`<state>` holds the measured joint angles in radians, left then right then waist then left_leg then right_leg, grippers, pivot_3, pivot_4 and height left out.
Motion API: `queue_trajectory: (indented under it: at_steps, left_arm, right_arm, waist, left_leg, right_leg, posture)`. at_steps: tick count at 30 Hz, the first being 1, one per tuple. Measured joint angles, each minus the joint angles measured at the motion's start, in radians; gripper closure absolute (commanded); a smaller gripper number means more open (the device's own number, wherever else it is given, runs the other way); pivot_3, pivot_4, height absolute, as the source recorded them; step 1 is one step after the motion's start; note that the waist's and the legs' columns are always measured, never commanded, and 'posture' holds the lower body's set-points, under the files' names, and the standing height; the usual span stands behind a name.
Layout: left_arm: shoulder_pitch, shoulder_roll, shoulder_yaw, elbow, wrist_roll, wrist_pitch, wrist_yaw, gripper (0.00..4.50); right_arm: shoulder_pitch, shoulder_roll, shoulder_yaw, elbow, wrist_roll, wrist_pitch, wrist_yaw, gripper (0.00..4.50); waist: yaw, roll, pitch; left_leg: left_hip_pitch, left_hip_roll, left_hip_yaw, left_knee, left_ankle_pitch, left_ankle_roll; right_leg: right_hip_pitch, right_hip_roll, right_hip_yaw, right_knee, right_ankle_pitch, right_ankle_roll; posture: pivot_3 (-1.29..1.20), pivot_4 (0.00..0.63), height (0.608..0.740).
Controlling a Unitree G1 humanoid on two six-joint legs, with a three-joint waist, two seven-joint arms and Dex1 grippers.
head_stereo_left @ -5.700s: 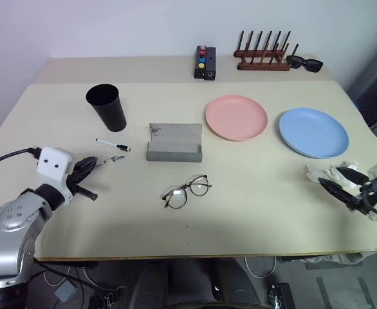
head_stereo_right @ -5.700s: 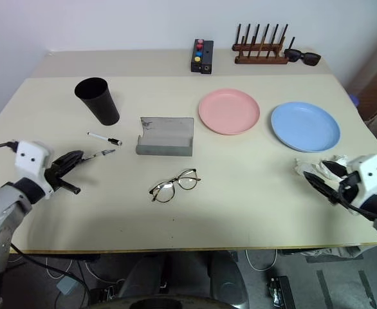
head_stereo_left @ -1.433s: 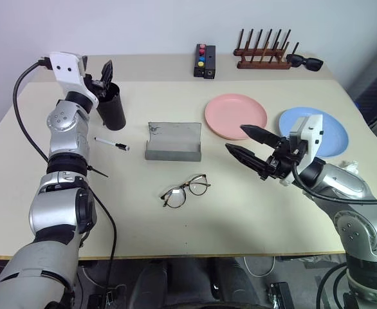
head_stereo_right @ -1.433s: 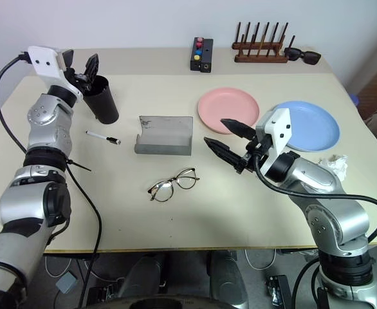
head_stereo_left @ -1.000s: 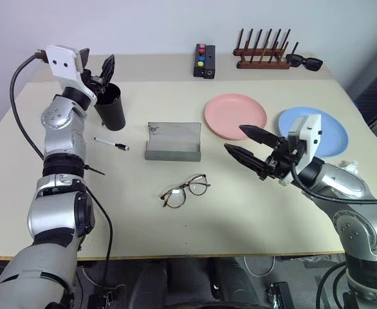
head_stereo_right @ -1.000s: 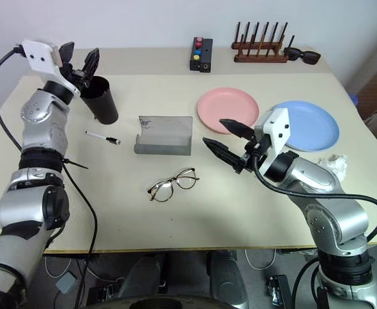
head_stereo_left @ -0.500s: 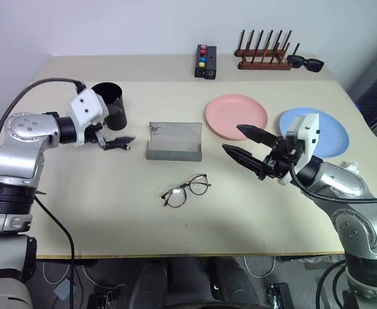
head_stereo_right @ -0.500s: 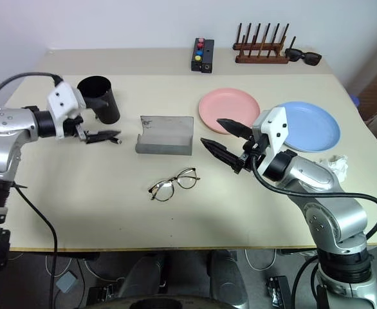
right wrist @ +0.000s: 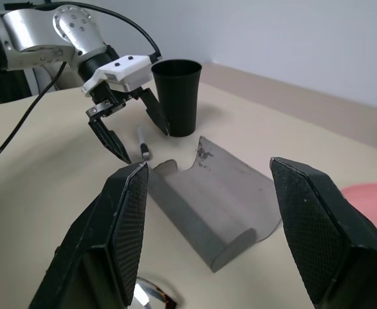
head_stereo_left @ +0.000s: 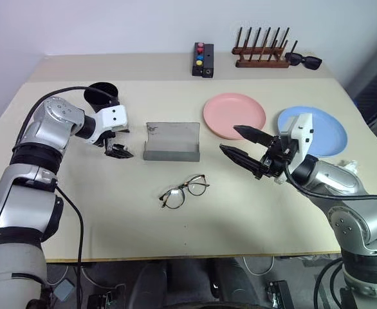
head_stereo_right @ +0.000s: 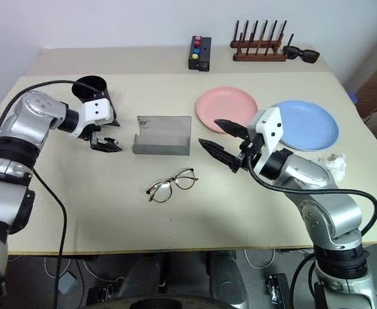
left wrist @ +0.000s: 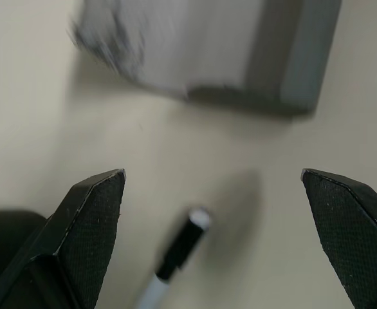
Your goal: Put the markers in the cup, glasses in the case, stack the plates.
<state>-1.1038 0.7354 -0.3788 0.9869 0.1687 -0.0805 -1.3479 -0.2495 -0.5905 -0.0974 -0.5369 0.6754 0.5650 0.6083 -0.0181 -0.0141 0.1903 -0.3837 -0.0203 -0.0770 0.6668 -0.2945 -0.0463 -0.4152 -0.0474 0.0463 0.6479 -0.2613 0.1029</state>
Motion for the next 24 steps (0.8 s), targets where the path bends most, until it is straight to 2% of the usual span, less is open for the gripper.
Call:
queue_trajectory:
  at_steps: [4,10,12,15,20,24]
  left_arm:
    - [-0.055,-0.014,-0.018,0.117,0.063,-0.069,-0.001,0.03]
    - [-0.083,-0.033,-0.038,0.205,0.142,-0.151,0.025,0.03]
    - [-0.090,-0.040,-0.038,0.219,0.155,-0.161,0.030,0.54]
    - [-0.090,-0.047,-0.037,0.234,0.167,-0.175,0.031,1.79]
    - [-0.089,-0.050,-0.036,0.256,0.183,-0.182,0.043,4.46]
    - [-0.088,-0.050,-0.023,0.257,0.185,-0.183,0.036,4.49]
  right_arm:
    - [0.007,0.000,0.000,-0.002,-0.005,0.000,-0.007,1.46]
    - [0.008,0.000,0.000,-0.003,-0.005,-0.001,-0.008,1.46]
    - [0.008,0.000,0.000,-0.003,-0.006,-0.002,-0.008,1.46]
    - [0.008,0.000,0.001,-0.003,-0.006,-0.003,-0.008,1.46]
    - [0.008,0.000,0.001,-0.003,-0.006,-0.004,-0.008,1.46]
    - [0.008,0.000,0.001,-0.003,-0.007,-0.004,-0.008,1.46]
  waist:
    - [0.001,0.000,0.000]
    - [0.001,0.000,0.000]
    - [0.001,0.000,0.000]
    - [0.003,0.000,0.000]
    - [0.001,0.000,0.000]
    - [0.001,0.000,0.000]
  left_leg:
    - [-0.006,0.000,0.000,0.002,0.000,0.000]
    - [-0.007,0.000,0.000,0.002,0.000,0.000]
    - [-0.007,0.000,0.000,0.002,0.000,0.000]
    - [-0.007,-0.001,0.000,0.002,0.000,0.000]
    - [-0.006,-0.001,0.000,0.002,0.003,0.003]
    - [-0.005,-0.001,0.000,0.002,0.004,0.003]
  right_leg:
    - [-0.006,0.000,0.000,0.002,0.000,0.000]
    - [-0.008,-0.001,0.000,0.002,0.000,0.000]
    - [-0.008,-0.001,0.000,0.002,0.000,0.000]
    - [-0.008,-0.001,0.000,0.004,0.000,0.000]
    - [-0.008,0.000,0.000,0.007,0.002,-0.002]
    - [-0.008,0.000,0.000,0.007,0.002,-0.002]
  posture:
    - [0.00,0.150,0.735]
    - [0.00,0.150,0.735]
    - [0.00,0.150,0.735]
    - [0.00,0.150,0.735]
    - [0.00,0.150,0.735]
    - [0.00,0.150,0.735]
